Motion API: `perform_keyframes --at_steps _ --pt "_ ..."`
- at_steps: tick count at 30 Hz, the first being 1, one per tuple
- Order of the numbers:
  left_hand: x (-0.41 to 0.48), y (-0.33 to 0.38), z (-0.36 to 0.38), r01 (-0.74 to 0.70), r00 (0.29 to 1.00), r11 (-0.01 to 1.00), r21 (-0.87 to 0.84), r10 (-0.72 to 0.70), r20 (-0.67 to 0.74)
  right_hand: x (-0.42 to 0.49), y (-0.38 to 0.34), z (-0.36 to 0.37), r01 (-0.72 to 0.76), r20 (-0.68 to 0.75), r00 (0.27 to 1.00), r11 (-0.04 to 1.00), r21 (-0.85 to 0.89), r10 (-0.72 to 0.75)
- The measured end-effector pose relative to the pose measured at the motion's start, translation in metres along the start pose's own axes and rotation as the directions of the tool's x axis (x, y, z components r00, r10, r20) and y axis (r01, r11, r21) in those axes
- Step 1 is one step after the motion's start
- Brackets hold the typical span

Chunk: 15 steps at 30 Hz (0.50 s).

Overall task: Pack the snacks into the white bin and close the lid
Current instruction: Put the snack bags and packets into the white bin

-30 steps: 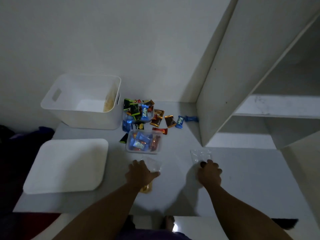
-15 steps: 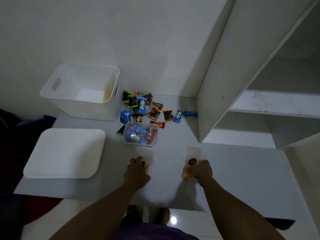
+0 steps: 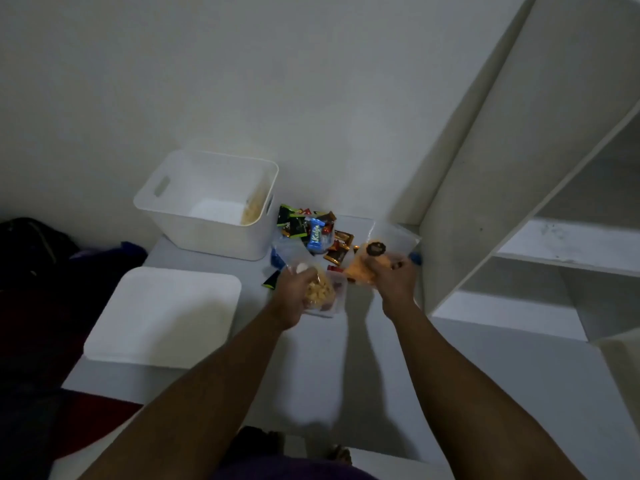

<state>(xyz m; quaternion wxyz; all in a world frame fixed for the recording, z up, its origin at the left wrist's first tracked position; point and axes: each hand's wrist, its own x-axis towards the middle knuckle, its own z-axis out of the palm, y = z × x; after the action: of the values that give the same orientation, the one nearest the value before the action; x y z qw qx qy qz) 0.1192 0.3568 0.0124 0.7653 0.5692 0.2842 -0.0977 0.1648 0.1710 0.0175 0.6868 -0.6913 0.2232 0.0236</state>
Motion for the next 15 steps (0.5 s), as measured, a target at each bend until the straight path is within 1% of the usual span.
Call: perform_keyframes --at_steps 1,3,5,7,9,11,13,15 --pt "-0.001 0.016 -0.002 -0.012 1.000 0.999 -0.033 0.011 -0.028 -0.002 -0.012 0.014 0.001 0.012 1.000 0.998 0.055 -0.002" --pt "0.004 0.047 -0.010 -0.051 0.994 0.998 -0.042 0.047 -0.096 -0.001 -0.030 0.042 0.013 0.013 1.000 0.990 0.141 -0.015" --pt "0.009 0.079 -0.020 -0.109 0.986 0.994 -0.028 0.104 -0.131 0.000 -0.046 0.071 0.030 -0.006 1.000 0.987 0.156 -0.029" --pt "0.018 0.109 -0.033 -0.210 0.966 0.978 0.017 0.210 -0.151 -0.001 -0.064 0.101 0.040 0.004 0.999 0.987 0.155 -0.041" --pt "0.031 0.137 -0.051 -0.313 0.926 0.942 0.121 0.331 -0.181 -0.003 -0.081 0.131 0.060 0.018 0.998 0.990 0.124 -0.062" --pt "0.042 0.162 -0.071 -0.391 0.871 0.878 0.275 0.450 -0.198 -0.005 -0.099 0.163 0.090 0.019 0.996 0.991 0.099 -0.092" --pt "0.057 0.182 -0.094 -0.412 0.828 0.823 0.390 0.517 -0.216 -0.008 -0.113 0.195 0.133 0.033 0.990 0.988 0.075 -0.136" --pt "0.072 0.202 -0.115 -0.395 0.818 0.803 0.446 0.528 -0.227 -0.010 -0.124 0.227 0.149 0.069 0.986 0.988 0.037 -0.151"
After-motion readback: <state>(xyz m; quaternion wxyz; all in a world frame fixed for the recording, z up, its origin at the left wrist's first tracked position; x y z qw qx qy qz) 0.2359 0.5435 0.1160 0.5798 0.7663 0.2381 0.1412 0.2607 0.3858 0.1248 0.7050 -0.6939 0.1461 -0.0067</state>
